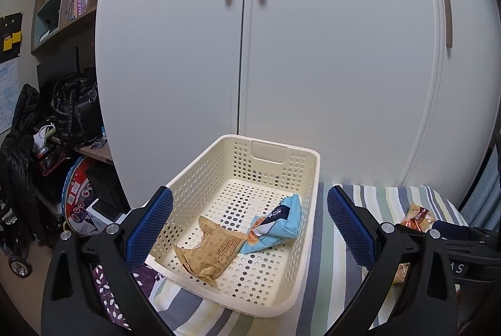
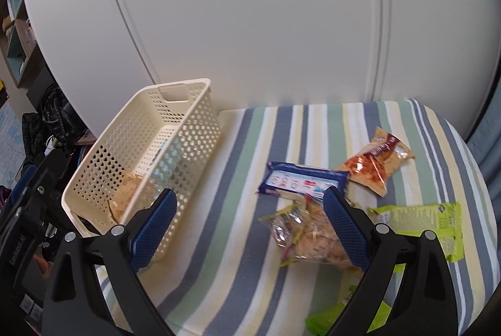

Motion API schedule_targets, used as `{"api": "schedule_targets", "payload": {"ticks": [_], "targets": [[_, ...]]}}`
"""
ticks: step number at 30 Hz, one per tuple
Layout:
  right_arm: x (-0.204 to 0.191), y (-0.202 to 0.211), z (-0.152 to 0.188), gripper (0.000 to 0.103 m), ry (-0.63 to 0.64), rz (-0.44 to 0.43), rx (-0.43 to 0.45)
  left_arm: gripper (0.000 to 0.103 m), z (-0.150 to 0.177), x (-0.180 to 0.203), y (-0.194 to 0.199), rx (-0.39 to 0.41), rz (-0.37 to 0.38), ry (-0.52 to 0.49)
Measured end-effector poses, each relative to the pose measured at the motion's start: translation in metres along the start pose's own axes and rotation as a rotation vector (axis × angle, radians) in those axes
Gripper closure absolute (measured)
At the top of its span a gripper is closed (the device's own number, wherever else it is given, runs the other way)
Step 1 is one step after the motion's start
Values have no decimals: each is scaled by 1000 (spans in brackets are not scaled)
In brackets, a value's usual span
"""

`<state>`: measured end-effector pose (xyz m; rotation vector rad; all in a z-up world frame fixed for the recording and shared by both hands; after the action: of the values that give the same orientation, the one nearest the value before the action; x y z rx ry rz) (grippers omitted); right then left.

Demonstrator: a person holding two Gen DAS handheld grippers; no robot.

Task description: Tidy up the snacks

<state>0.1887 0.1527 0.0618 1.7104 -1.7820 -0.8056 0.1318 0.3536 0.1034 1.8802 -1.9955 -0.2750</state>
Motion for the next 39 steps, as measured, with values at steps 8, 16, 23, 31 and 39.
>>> {"api": "schedule_targets", "payload": {"ticks": [8, 16, 23, 31, 39], "targets": [[42, -3, 26, 9, -56, 44, -39, 3, 4, 22, -1, -9, 28, -56], [81, 0, 55, 5, -25, 140, -62, 3, 9, 43, -4, -24, 79, -96], [118, -4, 89, 5, -24, 151, -140, 3, 21, 74, -9, -65, 167, -160], [112, -17, 112, 5, -36, 35, -225, 3, 42, 100, -27, -145, 239, -217], [76, -37, 117, 5, 154, 73, -297, 3, 52, 93, -41, -206, 265, -175]]}}
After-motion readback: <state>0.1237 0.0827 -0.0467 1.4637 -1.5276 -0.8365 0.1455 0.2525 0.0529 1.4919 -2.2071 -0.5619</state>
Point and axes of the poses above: each gripper's, at about its wrist camera, not at the fingertips, and y roughly against the way its jaws point, x to its right, z to its underside, the point moved 3 cm from there along -y, roughly the way its jaws point, and after that the axes turned 15 degrees about z, right-handed, at the moved point
